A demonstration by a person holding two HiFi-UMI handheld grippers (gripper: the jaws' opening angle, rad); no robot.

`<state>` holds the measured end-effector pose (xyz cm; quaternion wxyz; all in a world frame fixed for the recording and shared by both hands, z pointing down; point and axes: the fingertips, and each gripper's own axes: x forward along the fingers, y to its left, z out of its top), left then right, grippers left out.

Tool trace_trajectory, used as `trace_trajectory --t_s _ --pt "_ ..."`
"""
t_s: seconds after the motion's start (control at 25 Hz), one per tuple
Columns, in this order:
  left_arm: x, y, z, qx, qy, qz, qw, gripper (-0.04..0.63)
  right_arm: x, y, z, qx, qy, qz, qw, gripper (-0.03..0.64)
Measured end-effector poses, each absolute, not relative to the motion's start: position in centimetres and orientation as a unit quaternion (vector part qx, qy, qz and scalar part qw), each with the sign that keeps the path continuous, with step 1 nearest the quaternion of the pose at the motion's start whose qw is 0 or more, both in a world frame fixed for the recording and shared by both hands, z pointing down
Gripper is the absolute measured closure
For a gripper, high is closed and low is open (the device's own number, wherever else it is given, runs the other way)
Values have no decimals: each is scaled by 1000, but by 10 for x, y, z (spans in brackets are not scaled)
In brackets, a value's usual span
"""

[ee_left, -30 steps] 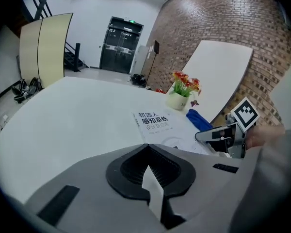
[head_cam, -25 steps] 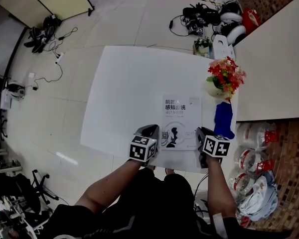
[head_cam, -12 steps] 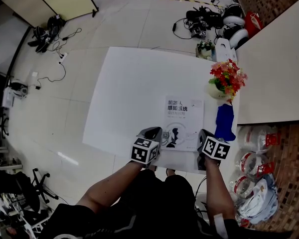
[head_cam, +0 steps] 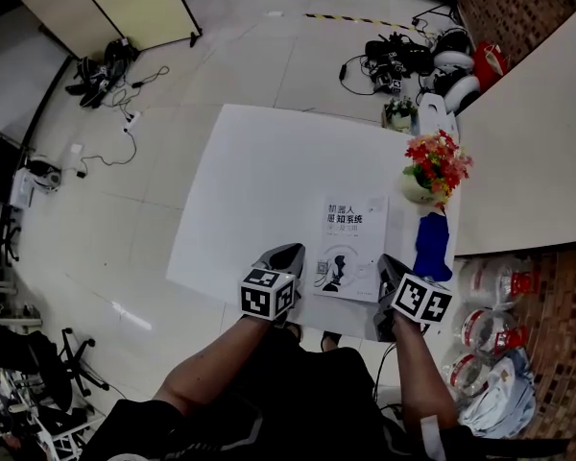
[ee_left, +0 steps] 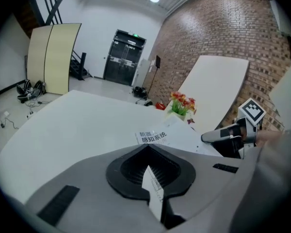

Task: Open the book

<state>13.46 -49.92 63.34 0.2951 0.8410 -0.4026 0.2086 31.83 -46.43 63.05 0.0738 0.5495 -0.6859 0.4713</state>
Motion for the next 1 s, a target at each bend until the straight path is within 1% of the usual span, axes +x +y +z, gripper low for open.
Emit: trace_trajectory --t_s 0.16,0.28,0.48,0.76,1.0 --pt "109 -514 600 862 -399 179 257 601 275 -471 595 531 -716 448 71 617" --pt "74 -527 581 873 -393 157 241 600 227 -481 576 520 -737 421 96 617" --pt "8 -543 567 885 -376 138 237 601 139 -495 570 513 -746 402 136 617" --pt "-68 -554 572 889 -370 128 237 600 30 -515 621 487 -743 405 215 617" --pt "-107 -550 590 882 -375 141 248 601 -6 -515 690 490 -707 420 290 617"
